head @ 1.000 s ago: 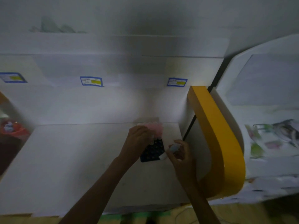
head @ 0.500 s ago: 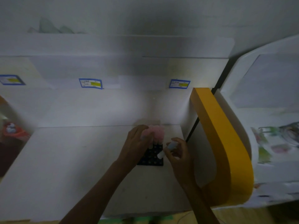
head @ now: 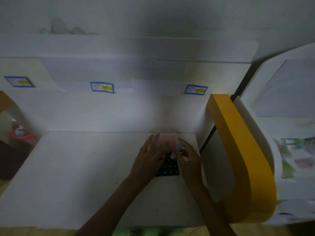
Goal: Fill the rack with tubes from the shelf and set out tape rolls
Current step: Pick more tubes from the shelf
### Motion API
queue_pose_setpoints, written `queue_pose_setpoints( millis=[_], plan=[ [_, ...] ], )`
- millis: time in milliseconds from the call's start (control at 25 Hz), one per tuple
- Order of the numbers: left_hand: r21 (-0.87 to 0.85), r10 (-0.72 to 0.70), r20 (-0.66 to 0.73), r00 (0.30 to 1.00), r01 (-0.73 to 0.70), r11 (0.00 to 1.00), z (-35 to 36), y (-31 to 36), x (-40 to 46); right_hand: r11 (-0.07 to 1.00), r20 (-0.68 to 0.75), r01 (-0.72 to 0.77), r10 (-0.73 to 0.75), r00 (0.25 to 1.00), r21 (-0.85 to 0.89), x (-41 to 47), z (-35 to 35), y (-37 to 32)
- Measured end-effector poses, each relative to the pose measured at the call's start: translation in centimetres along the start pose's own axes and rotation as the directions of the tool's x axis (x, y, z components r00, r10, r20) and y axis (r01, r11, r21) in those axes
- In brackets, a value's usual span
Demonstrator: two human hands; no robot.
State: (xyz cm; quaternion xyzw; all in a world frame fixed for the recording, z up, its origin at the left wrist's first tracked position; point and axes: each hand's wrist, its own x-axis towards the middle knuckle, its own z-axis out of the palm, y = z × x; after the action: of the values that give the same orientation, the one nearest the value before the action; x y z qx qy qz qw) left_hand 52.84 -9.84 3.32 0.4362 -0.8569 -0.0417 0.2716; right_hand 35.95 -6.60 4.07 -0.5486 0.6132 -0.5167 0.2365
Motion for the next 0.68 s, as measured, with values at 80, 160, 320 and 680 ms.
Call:
queue_pose_setpoints(
  millis=[80,160,320,680],
  plan=[
    [-0.002,-0.009,0.034,0.999,0.009,1.0,-0.5,-0.5,-0.1,1.0,0.031,-0.028,0.028,0.999,-0.003,0.1,0.6,0.1],
    [-0.004,-0.048,0.039,0.998,0.048,0.999,-1.3,-0.8,-0.4,1.0,0.061,-0.002,0.004,0.998,-0.029,0.0,1.0,0.4],
    [0.082,-0.112,0.034,0.993,0.109,0.991,-2.8,-1.4,-1.8,0.991,0.122,0.068,-0.054,0.991,-0.114,-0.2,1.8,1.0],
    [0.162,-0.138,0.069,0.988,0.125,0.979,-4.3,-2.3,-3.3,0.972,0.147,0.074,-0.042,0.988,-0.224,-0.2,1.5,0.9]
  ],
)
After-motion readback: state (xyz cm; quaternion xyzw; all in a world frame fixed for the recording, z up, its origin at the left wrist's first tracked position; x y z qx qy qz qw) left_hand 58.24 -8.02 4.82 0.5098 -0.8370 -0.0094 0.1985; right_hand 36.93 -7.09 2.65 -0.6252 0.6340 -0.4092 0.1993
